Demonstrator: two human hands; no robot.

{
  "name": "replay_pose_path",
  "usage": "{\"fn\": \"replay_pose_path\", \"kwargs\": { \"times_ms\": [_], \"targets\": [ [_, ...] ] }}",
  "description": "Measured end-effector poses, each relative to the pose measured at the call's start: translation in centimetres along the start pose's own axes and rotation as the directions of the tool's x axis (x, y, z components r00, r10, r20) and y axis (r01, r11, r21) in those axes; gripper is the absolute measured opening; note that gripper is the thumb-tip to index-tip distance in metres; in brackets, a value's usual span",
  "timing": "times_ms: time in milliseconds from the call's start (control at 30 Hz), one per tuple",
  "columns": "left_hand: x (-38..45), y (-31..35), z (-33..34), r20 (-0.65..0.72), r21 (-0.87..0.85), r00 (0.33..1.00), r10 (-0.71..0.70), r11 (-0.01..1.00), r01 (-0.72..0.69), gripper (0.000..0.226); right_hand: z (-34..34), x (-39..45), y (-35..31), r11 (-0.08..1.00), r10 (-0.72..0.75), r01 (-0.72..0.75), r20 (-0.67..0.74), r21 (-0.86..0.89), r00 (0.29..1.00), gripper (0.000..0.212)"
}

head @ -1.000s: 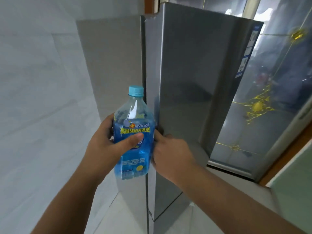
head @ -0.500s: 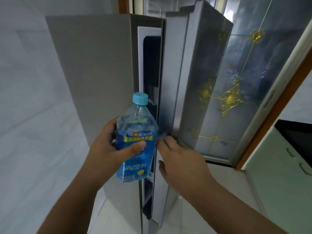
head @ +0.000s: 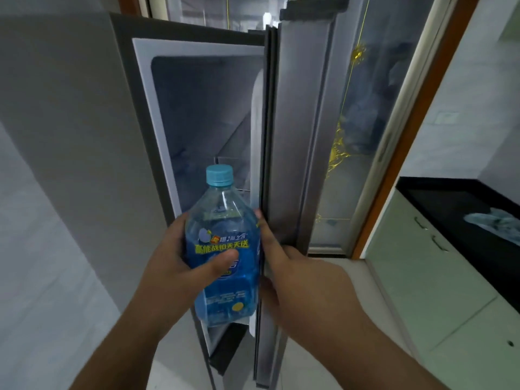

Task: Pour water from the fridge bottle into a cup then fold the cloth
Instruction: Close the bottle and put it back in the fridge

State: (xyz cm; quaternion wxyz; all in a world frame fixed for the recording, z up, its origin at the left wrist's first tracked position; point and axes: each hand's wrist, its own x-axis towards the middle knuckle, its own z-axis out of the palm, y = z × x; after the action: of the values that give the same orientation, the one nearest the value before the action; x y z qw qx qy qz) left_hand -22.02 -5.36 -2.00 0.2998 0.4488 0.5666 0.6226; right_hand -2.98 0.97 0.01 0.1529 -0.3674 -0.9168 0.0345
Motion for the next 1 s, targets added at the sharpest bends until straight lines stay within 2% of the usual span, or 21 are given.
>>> {"fn": "replay_pose_path", "kwargs": {
  "times_ms": [100, 167, 300, 367, 467, 600, 667, 833, 1000],
  "targets": [
    [0.6, -0.2, 2.8, 0.054, -0.009, 0.998, 0.021, 1.0, -0.02, 0.059, -0.4, -1.5, 1.6, 0.997, 0.047, -0.048, -0.018, -0.068, 0.999, 0.102],
    [1.1, -0.2, 4.7, 0.088, -0.027, 0.996, 0.035, 0.999, -0.033, 0.058, -0.3, -2.3, 2.9, 0.992, 0.072, -0.082, -0.102, -0.098, 0.992, 0.1],
    [2.1, 0.2, 8.8, 0.186, -0.02, 0.979, 0.084, 0.996, -0.082, 0.068, -1.6, -3.5, 6.4, 0.975, 0.149, -0.197, -0.359, -0.1, 0.921, 0.07],
    [2.7, 0.6, 10.6, 0.187, -0.048, 0.977, 0.106, 0.994, -0.099, 0.072, -3.0, -3.6, 7.7, 0.974, 0.155, -0.209, -0.409, -0.092, 0.899, 0.062],
    [3.6, 1.2, 12.6, 0.19, -0.098, 0.97, 0.152, 0.986, -0.135, 0.072, -5.4, -3.0, 9.3, 0.984, 0.136, -0.174, -0.425, -0.051, 0.895, 0.059],
    [4.5, 2.3, 14.5, 0.209, -0.09, 0.958, 0.195, 0.98, -0.179, 0.08, -7.4, -2.2, 11.1, 0.991, 0.122, -0.13, -0.35, 0.0, 0.929, 0.088],
    [4.9, 2.7, 15.0, 0.222, -0.098, 0.956, 0.193, 0.98, -0.176, 0.08, -8.0, -1.9, 12.5, 0.991, 0.135, -0.126, -0.296, 0.049, 0.946, 0.094],
    [6.6, 2.8, 16.5, 0.222, -0.107, 0.966, 0.135, 0.988, -0.113, 0.073, -8.6, -1.0, 15.9, 0.985, 0.172, -0.165, -0.276, 0.047, 0.946, 0.08],
    [8.2, 2.4, 19.9, 0.202, -0.03, 0.978, 0.055, 0.998, -0.05, 0.074, -9.2, 0.1, 19.7, 0.973, 0.232, -0.21, -0.377, 0.101, 0.897, 0.055]
  ]
}}
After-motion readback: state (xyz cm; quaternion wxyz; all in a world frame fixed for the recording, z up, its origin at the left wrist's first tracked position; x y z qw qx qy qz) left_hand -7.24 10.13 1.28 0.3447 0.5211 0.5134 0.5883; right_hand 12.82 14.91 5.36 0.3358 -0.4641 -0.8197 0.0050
